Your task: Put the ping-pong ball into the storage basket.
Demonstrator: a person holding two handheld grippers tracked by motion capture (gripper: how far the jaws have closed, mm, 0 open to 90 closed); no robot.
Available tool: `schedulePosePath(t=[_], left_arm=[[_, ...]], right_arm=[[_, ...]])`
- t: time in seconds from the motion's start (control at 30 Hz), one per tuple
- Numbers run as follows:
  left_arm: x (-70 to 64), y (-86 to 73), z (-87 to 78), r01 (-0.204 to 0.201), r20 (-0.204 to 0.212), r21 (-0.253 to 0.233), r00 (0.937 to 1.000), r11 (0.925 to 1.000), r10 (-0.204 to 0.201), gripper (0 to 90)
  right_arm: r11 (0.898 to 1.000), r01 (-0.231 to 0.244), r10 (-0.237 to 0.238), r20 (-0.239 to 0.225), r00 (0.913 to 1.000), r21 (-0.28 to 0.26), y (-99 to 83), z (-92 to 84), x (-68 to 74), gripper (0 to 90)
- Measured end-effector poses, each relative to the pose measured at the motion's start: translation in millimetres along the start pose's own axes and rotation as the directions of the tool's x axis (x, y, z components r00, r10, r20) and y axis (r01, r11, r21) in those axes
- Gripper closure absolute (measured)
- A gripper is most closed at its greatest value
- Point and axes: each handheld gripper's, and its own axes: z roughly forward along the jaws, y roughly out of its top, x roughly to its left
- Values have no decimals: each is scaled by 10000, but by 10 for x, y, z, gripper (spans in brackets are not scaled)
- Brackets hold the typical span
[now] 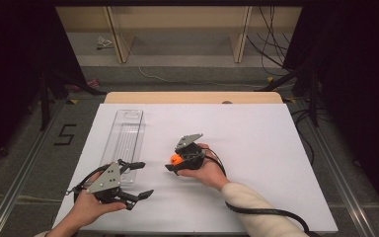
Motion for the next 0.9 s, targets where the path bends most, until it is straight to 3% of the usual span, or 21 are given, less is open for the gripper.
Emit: schedulePosePath(t=[0.63,0.9], left_arm=[[-1,0,-2,8,-3,-17,10000,10000,-8,164],[-1,0,-2,14,-2,-16,10000,10000,-14,164]], right_arm=[[9997,191,-193,121,9997,150,-22,-5,-11,506],[9996,236,-238,106,9997,184,-20,-9,-3,512]])
